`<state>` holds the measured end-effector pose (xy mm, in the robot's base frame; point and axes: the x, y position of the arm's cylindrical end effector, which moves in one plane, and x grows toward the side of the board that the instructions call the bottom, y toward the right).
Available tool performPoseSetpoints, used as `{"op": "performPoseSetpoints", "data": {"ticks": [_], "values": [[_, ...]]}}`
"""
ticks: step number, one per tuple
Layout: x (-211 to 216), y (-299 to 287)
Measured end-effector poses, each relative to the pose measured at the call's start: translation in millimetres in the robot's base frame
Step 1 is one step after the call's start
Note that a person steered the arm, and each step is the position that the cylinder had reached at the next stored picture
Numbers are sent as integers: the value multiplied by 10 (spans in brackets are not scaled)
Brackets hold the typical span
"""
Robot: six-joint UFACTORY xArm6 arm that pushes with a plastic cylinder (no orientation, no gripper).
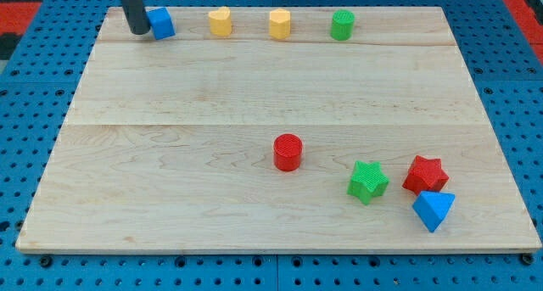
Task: Place the red circle right to the green circle
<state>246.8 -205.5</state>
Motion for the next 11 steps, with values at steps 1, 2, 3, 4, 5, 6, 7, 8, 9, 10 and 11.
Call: {"op": "performPoseSetpoints", "data": {"ticks": [1, 2, 3, 4, 5, 6, 7, 8, 9, 10, 11], "values": [[351, 70], [1335, 483], [2203, 1200], [2777, 1426], [2616, 2099], [2397, 2652], [2311, 3179], [1954, 3628], [1431, 3760], [959, 3872], [607, 3937]]}}
